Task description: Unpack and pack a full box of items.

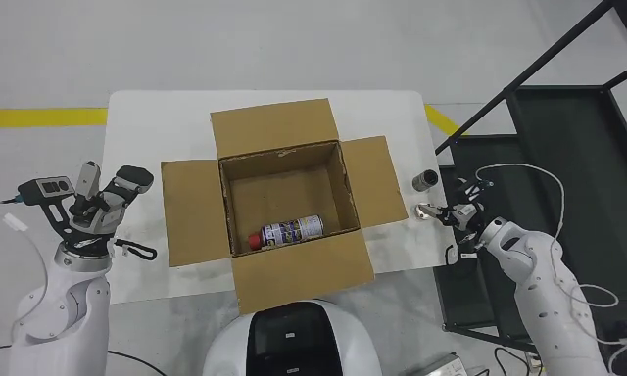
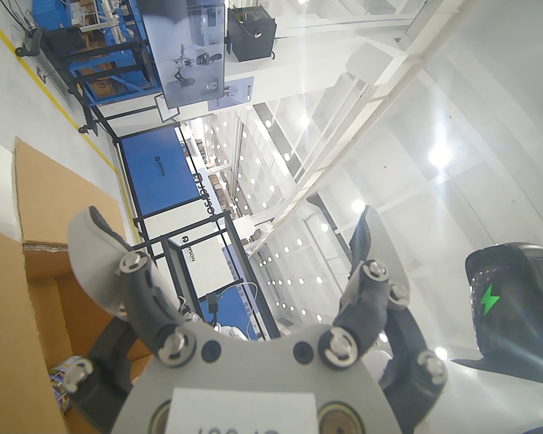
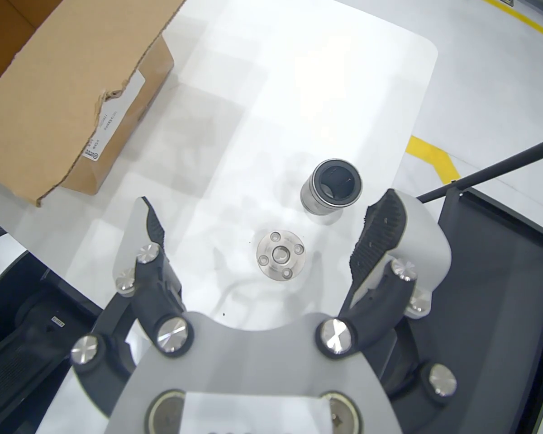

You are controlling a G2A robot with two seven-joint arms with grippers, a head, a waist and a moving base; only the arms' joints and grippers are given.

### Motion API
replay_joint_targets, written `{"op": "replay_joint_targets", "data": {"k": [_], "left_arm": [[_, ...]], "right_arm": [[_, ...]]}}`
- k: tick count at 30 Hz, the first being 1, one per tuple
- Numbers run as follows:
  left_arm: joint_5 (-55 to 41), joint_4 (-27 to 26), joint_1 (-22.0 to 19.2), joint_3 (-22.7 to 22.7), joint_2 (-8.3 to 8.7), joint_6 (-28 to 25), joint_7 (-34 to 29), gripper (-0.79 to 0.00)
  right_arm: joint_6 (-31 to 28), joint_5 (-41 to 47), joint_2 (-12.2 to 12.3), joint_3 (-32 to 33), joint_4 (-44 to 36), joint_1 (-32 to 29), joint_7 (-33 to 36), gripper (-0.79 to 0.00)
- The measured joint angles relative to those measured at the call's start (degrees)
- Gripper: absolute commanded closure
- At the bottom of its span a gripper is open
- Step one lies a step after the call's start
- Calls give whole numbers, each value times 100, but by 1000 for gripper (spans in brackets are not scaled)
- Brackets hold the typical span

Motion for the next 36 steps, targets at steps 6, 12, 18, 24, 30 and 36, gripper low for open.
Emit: {"op": "replay_joint_targets", "data": {"k": [6, 12, 18, 24, 30, 36], "left_arm": [[0, 0, 0, 0, 0, 0, 0, -785], [0, 0, 0, 0, 0, 0, 0, -785], [0, 0, 0, 0, 0, 0, 0, -785], [0, 0, 0, 0, 0, 0, 0, -785], [0, 0, 0, 0, 0, 0, 0, -785], [0, 0, 0, 0, 0, 0, 0, -785]], "right_arm": [[160, -495, -6, -270, 101, -32, -78, -785], [100, -660, -11, -489, 503, 93, -134, -785], [189, -671, -50, -816, 1052, 528, 82, -785], [146, -565, -73, -1010, 1513, 909, 184, -785], [166, -580, -92, -1178, 1914, 1168, 140, -785], [97, -501, -114, -1325, 2310, 1427, 103, -785]]}}
